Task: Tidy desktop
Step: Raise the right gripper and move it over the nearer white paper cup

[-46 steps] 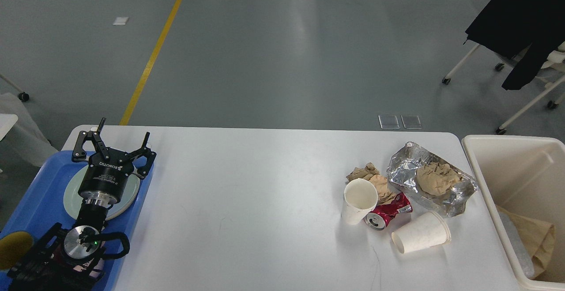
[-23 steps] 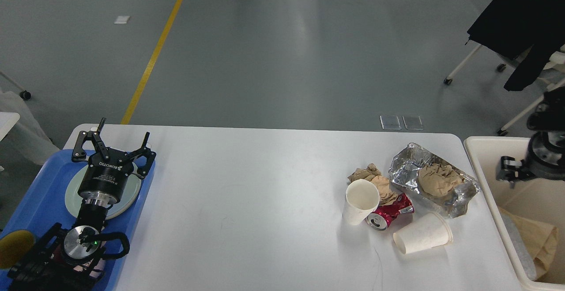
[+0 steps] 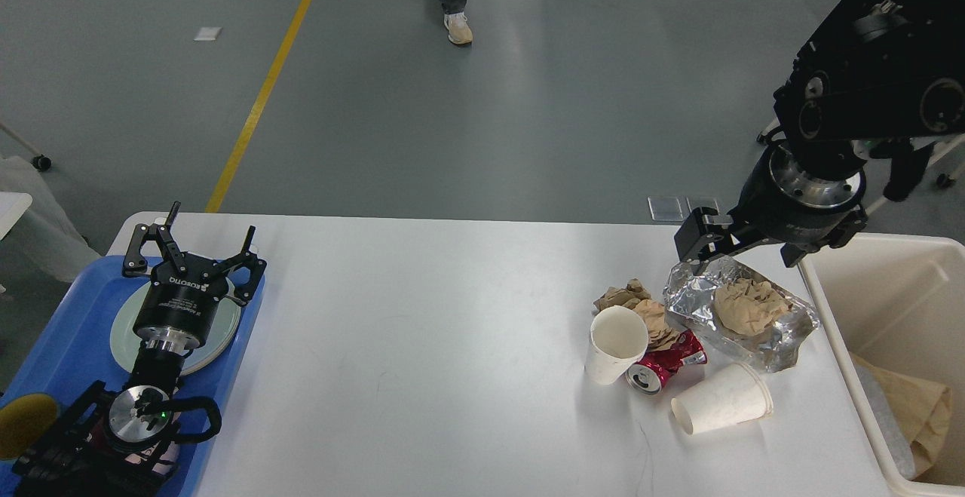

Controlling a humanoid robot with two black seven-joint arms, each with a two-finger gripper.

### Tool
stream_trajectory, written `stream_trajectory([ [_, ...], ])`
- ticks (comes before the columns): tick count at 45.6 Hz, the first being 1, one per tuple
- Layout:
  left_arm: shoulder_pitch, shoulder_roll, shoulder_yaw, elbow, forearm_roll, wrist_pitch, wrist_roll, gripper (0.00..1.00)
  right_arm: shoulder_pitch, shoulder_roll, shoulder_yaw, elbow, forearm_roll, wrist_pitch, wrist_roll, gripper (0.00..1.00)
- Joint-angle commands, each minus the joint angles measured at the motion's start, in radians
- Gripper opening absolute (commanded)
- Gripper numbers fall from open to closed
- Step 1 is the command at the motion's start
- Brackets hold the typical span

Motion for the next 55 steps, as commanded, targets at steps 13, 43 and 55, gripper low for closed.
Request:
stream_trajectory([
  [13, 0.0, 0.0, 0.0, 0.0, 0.0, 0.0, 0.0, 0.97, 0.095, 0.075, 0.001, 0.063, -0.009, 0.004, 0.044, 1.0],
  [43, 0.0, 0.0, 0.0, 0.0, 0.0, 0.0, 0.001, 0.97, -0.423, 0.25, 0.216, -0.303, -0.09, -0.143, 0.03, 1.0],
  [55, 0.0, 0.0, 0.0, -0.002, 0.0, 0.0, 0.001, 0.97, -0.587, 0.302, 0.214, -0.401, -0.082, -0.217, 0.026, 0.97],
])
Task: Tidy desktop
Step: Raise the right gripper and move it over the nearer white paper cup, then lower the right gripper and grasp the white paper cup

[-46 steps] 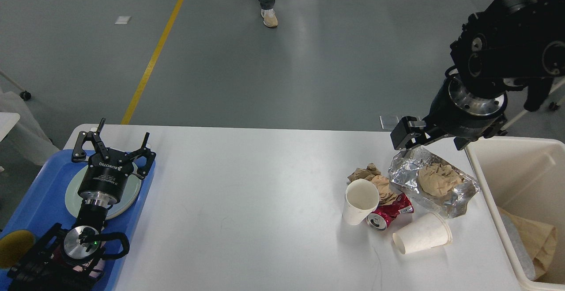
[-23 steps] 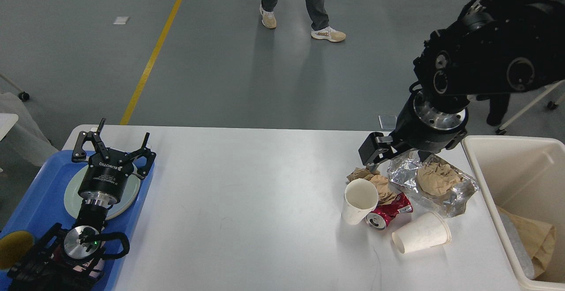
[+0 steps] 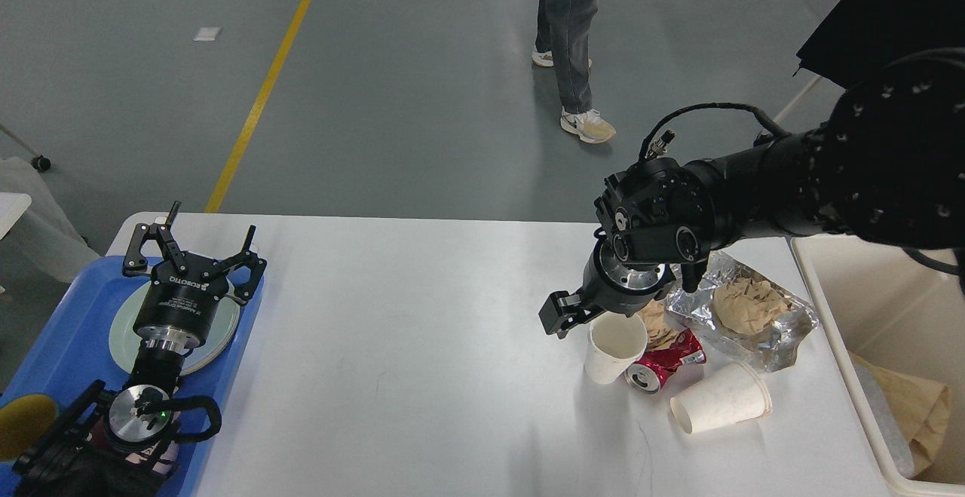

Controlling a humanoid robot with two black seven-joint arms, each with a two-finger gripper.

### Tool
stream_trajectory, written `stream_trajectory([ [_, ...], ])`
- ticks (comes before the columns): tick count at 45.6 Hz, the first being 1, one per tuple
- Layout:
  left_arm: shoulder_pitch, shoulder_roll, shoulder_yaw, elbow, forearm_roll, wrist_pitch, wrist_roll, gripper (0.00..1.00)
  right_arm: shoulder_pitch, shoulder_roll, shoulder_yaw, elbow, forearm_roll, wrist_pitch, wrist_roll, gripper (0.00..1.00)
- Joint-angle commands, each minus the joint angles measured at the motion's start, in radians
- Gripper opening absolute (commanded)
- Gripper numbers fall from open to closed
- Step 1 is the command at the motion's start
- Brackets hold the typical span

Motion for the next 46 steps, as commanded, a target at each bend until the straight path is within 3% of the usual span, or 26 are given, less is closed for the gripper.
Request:
stream_trajectory([
  [1, 0.0, 0.0, 0.0, 0.001, 0.0, 0.0, 0.0, 0.97, -0.075, 0.023, -0.003, -0.045, 0.002, -0.049, -0.003, 0.97],
  [11, 0.0, 0.0, 0.0, 0.001, 0.0, 0.0, 0.0, 0.97, -0.17, 0.049, -0.012, -0.119, 0.007, -0.107, -0.006, 0.94],
  [24, 0.0, 0.0, 0.0, -0.001, 0.0, 0.0, 0.0, 0.97, -0.269, 0.052, -0.016, -0.196, -0.01, -0.141, -0.066, 0.91],
  [27, 0.0, 0.0, 0.0, -0.001, 0.0, 0.0, 0.0, 0.97, -0.273, 0.052, -0.016, -0.196, -0.01, -0.141, -0.067, 0.81],
  [29, 0.0, 0.0, 0.0, -0.001, 0.0, 0.0, 0.0, 0.97, -0.275, 0.054, -0.016, -0.194, -0.01, -0.139, -0.069, 0.68],
  [30, 0.0, 0.0, 0.0, -0.001, 0.0, 0.0, 0.0, 0.97, -0.276, 0.054, -0.016, -0.194, -0.008, -0.136, -0.078, 0.55],
  [33, 0.0, -0.001, 0.0, -0.001, 0.0, 0.0, 0.0, 0.97, -0.284, 0.054, -0.015, -0.191, -0.008, -0.136, -0.092, 0.39],
  [41, 0.0, 0.0, 0.0, 0.001, 0.0, 0.0, 0.0, 0.97, -0.298, 0.052, -0.015, -0.188, -0.004, -0.138, -0.096, 0.08],
  [46, 0.0, 0.0, 0.0, -0.001, 0.0, 0.0, 0.0, 0.97, -0.301, 0.052, -0.012, -0.187, 0.005, -0.152, -0.096, 0.0],
])
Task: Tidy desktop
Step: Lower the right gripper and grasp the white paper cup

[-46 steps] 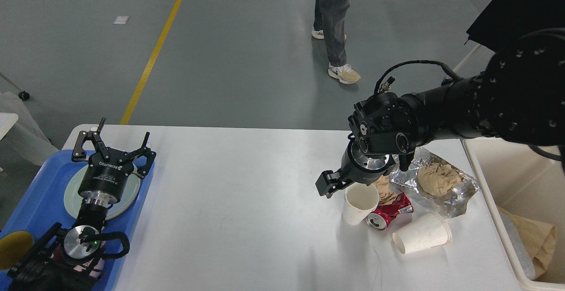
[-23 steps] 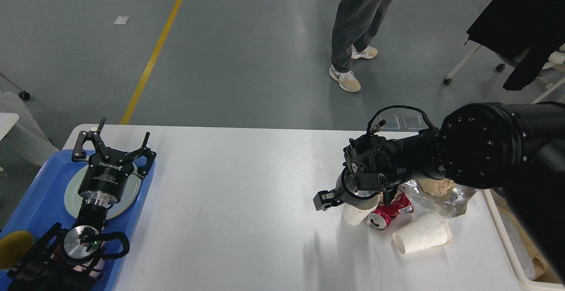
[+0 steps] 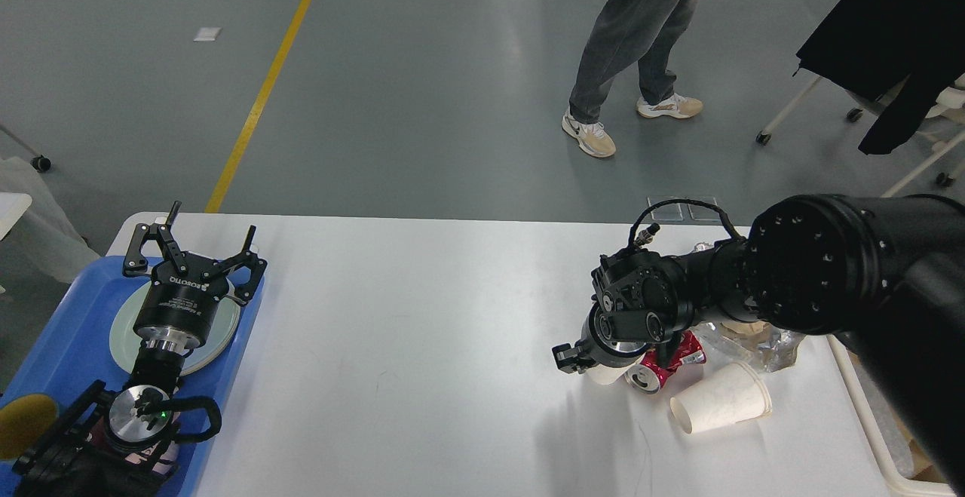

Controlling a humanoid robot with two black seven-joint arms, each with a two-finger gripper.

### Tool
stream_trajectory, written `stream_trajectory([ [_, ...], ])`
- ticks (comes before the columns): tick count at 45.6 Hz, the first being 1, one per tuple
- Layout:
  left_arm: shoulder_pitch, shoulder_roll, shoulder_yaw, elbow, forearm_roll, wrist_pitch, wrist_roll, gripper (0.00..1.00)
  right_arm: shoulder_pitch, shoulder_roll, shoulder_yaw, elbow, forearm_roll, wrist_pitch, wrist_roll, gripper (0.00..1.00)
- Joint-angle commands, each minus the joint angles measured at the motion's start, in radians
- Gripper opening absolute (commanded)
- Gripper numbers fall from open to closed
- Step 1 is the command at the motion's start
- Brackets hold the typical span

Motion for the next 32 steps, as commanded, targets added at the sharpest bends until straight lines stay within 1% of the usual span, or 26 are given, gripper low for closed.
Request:
stream_trajectory([
  [1, 0.0, 0.0, 0.0, 0.001, 0.0, 0.0, 0.0, 0.97, -0.003, 0.001, 0.002, 0.002, 0.008, -0.01, 0.0, 0.0],
  [14, 0.0, 0.0, 0.0, 0.0, 0.0, 0.0, 0.0, 0.97, 0.029, 0.001, 0.007, 0.036, 0.009, 0.01, 0.0, 0.0],
  [22, 0.0, -0.001, 0.0, 0.0, 0.0, 0.0, 0.0, 0.97, 0.086, -0.005, 0.007, 0.083, 0.018, 0.044, -0.002, 0.0],
  [32, 0.0, 0.0, 0.0, 0.0, 0.0, 0.0, 0.0, 0.97, 0.184, -0.032, 0.005, 0.168, 0.097, 0.074, 0.0, 0.0],
])
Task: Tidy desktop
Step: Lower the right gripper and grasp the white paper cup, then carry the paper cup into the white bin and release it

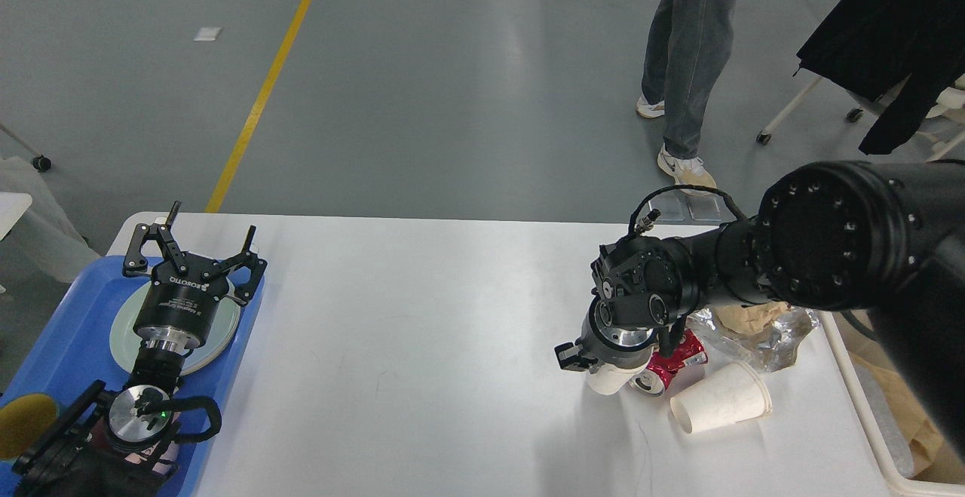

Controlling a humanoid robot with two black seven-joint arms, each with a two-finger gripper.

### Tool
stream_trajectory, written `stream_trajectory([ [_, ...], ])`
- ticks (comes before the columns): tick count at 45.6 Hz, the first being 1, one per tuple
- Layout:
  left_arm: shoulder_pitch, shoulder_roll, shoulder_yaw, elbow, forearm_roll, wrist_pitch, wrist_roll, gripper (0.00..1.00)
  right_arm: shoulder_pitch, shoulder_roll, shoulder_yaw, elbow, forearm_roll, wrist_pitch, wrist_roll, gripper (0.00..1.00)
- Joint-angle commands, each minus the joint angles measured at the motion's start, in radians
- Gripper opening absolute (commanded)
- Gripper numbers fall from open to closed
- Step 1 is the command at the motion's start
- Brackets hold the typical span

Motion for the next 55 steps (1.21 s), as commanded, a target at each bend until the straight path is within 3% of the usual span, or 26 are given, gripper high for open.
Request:
stream_trajectory([
  [1, 0.0, 0.0, 0.0, 0.0, 0.0, 0.0, 0.0, 0.97, 0.051, -0.015, -0.001, 0.046, 0.036, 0.017, 0.001, 0.0],
  [19, 0.0, 0.0, 0.0, 0.0, 0.0, 0.0, 0.0, 0.97, 0.45, -0.246, -0.028, 0.343, 0.119, 0.178, 0.006, 0.0],
  [30, 0.0, 0.0, 0.0, 0.0, 0.0, 0.0, 0.0, 0.97, 0.706, -0.335, -0.232, 0.474, 0.206, 0.245, 0.017, 0.0],
  [41, 0.0, 0.0, 0.0, 0.001, 0.0, 0.0, 0.0, 0.97, 0.706, -0.374, -0.413, 0.457, 0.234, 0.236, 0.024, 0.0],
  [55, 0.0, 0.0, 0.0, 0.001, 0.0, 0.0, -0.002, 0.97, 0.464, -0.688, -0.469, 0.282, 0.089, 0.12, 0.015, 0.0],
])
